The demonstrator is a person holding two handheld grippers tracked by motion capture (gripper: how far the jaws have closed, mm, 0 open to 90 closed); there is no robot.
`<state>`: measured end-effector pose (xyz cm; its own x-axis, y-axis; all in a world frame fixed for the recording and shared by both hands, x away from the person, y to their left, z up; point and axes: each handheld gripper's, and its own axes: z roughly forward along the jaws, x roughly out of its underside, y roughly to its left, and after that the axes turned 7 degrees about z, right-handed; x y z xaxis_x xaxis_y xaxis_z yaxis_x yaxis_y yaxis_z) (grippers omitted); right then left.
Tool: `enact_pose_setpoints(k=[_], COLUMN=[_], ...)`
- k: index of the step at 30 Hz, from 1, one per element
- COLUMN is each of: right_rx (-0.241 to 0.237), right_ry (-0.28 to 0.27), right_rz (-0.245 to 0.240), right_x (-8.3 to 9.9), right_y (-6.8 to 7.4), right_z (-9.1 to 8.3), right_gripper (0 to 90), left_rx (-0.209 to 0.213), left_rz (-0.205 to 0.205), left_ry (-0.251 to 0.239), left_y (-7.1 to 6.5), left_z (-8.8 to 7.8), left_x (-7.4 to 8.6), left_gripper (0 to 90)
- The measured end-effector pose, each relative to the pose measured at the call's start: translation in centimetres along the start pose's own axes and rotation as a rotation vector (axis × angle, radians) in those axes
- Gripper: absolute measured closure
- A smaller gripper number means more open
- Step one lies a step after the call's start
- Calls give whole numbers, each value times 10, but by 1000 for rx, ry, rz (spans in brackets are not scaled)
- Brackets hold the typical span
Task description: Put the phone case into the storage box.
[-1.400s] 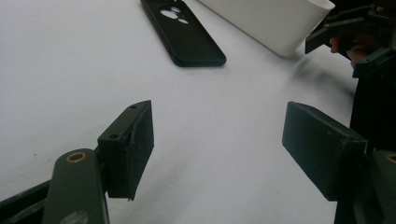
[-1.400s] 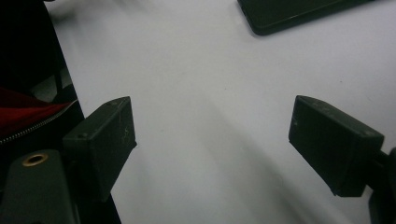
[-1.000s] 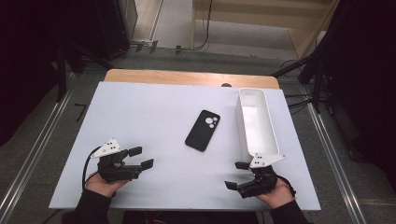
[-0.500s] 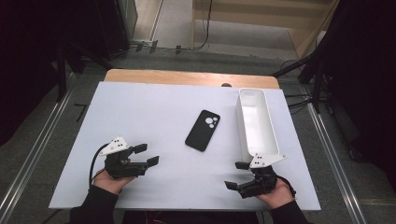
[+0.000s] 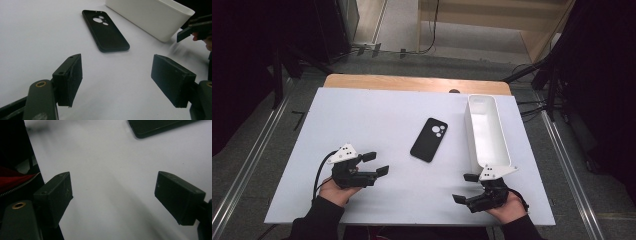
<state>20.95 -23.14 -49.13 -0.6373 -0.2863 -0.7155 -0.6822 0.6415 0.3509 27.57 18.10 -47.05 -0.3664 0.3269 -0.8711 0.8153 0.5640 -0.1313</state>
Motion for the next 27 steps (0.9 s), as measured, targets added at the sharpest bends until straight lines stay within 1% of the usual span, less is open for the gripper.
enact_pose_setpoints(k=[1,3,6,14,18,20,21,27], right_rx=[-1,0,0,-1,-1,-1,-3,-4], right_ry=[0,1,1,2,0,1,1,1], right_rz=[1,0,1,2,3,2,3,2], right_x=[0,0,0,0,0,0,0,0], right_y=[0,0,0,0,0,0,0,0], right_z=[0,0,0,0,-1,-1,0,0], right_gripper=[132,132,132,132,132,132,132,132], left_rx=[-1,-1,3,5,10,4,2,-6], left_rz=[11,11,-1,-11,-7,-3,-9,14], left_ry=[0,-5,-18,-17,-12,-12,-13,-5], left_y=[0,-1,0,1,2,2,2,1], left_z=[1,1,3,11,15,18,19,26], left_x=[-1,-1,-3,-9,-13,-14,-15,-20], left_gripper=[250,249,249,249,248,248,249,248])
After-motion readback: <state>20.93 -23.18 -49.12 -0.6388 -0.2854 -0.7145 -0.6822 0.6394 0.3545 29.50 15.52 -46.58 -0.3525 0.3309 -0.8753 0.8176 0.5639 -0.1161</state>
